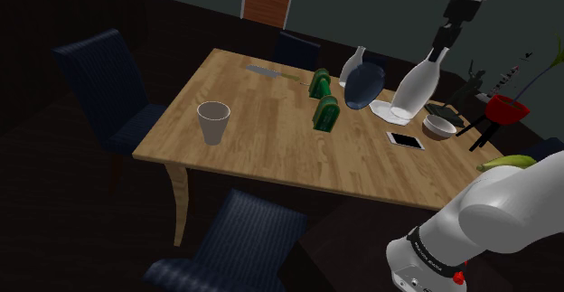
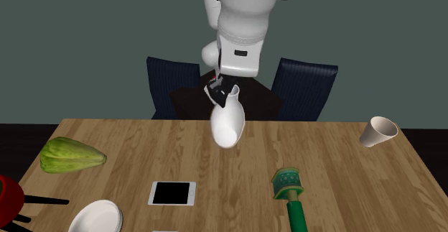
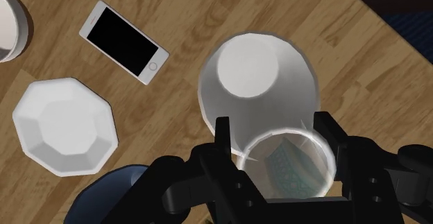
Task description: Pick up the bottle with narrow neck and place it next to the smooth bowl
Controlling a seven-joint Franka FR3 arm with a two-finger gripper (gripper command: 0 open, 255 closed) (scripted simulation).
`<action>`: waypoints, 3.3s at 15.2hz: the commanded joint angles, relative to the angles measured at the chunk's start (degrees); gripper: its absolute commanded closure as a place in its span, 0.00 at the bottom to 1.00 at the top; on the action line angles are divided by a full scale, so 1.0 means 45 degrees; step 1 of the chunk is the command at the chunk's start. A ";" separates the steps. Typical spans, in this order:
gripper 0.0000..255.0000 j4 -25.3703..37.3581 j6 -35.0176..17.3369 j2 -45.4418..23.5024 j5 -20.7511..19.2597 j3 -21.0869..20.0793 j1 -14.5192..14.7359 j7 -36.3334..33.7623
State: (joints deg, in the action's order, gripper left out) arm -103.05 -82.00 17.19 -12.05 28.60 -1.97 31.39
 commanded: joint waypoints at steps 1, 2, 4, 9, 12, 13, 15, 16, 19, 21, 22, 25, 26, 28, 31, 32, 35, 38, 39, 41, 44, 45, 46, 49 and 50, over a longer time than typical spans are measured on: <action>1.00 0.0526 0.0367 -0.0165 0.0061 0.0013 0.0022 0.0088; 1.00 0.0760 0.0538 -0.0232 0.0084 0.0016 0.0031 0.0125; 1.00 0.1243 0.0884 -0.0376 0.0135 0.0027 0.0047 0.0203; 1.00 0.2531 0.1765 -0.0807 0.0278 0.0087 0.0078 0.0428; 1.00 0.3370 0.2311 -0.1120 0.0381 0.0148 0.0087 0.0590; 1.00 0.3663 0.2497 -0.1234 0.0419 0.0173 0.0088 0.0649; 1.00 0.4270 0.2875 -0.1480 0.0502 0.0233 0.0085 0.0776; 1.00 0.4585 0.3068 -0.1613 0.0548 0.0267 0.0080 0.0845; 1.00 0.5587 0.3666 -0.2052 0.0705 0.0390 0.0051 0.1074; 1.00 0.5504 0.3513 -0.2089 0.0675 0.0588 -0.0074 0.1388; 1.00 0.5302 0.3281 -0.2083 0.0632 0.0771 -0.0195 0.1673; 1.00 0.4818 0.2597 -0.2184 0.0569 0.1355 -0.0567 0.2555; 1.00 0.4696 0.2373 -0.2258 0.0573 0.1558 -0.0696 0.2859; 1.00 0.4507 0.1930 -0.2469 0.0623 0.1984 -0.0956 0.3482; 1.00 0.4362 0.1281 -0.2950 0.0825 0.2638 -0.1388 0.4465; 1.00 0.4350 0.1072 -0.3156 0.0931 0.2858 -0.1546 0.4807; 1.00 0.4428 0.0472 -0.3915 0.1378 0.3508 -0.2076 0.5874; 1.00 0.4682 -0.0058 -0.4880 0.2028 0.4058 -0.2771 0.6998; 1.00 0.4809 -0.0212 -0.5243 0.2286 0.4212 -0.3042 0.7378; 1.00 0.5130 -0.0480 -0.6019 0.2852 0.4462 -0.3649 0.8136; 1.00 0.5793 -0.0763 -0.7270 0.3777 0.4653 -0.4732 0.9220; 1.00 0.6066 -0.0823 -0.7698 0.4088 0.4657 -0.5141 0.9555; 1.00 0.6368 -0.0866 -0.8133 0.4400 0.4643 -0.5563 0.9874; 1.00 0.7466 -0.0884 -0.9462 0.5313 0.4486 -0.6916 1.0725; 1.00 0.7906 -0.0849 -0.9919 0.5612 0.4409 -0.7389 1.0971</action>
State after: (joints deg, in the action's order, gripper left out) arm -69.84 -86.14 -25.22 11.67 48.74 -32.74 79.29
